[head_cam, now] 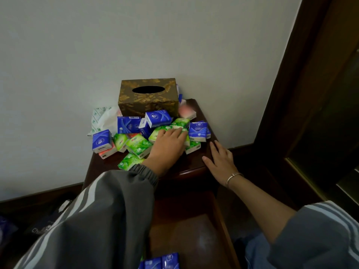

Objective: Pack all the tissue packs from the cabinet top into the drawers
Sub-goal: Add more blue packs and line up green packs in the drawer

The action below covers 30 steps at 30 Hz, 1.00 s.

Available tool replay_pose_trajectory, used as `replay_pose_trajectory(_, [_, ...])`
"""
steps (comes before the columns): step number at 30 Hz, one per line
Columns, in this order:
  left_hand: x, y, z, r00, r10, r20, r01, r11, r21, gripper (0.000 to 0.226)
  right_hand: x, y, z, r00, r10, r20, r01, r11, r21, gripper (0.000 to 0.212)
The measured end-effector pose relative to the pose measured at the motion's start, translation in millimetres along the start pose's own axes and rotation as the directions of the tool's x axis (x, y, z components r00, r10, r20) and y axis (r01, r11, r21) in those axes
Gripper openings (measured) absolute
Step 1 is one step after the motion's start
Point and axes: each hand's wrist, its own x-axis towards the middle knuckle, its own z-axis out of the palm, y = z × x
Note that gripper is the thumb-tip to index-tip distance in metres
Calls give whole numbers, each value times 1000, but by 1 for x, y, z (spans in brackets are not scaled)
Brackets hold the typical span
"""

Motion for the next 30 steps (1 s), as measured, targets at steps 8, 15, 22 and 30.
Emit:
replay_pose_trajectory(8, [-58, -61, -35, 860, -217, -461, 162, 974, -156, 44, 1, 1, 1, 1000, -3, -21, 3, 1000, -17, 65])
replay_pose_trajectory(15, [-73, -73, -8, 974, -226, 8, 226, 973, -47, 58, 2, 1, 2, 1000, -2, -17, 1, 999, -45, 65])
replay_pose_trajectory(22, [-39, -103, -16, 921, -314, 230, 360, 912, -197, 68, 1, 0, 0, 1000, 3, -13, -3, 998, -59, 65])
replay_pose_trajectory(30, [-29, -98, -4, 867, -352, 351, 455, 847, -273, 81, 1, 0, 2, 1000, 2, -20, -2, 1000, -29, 64])
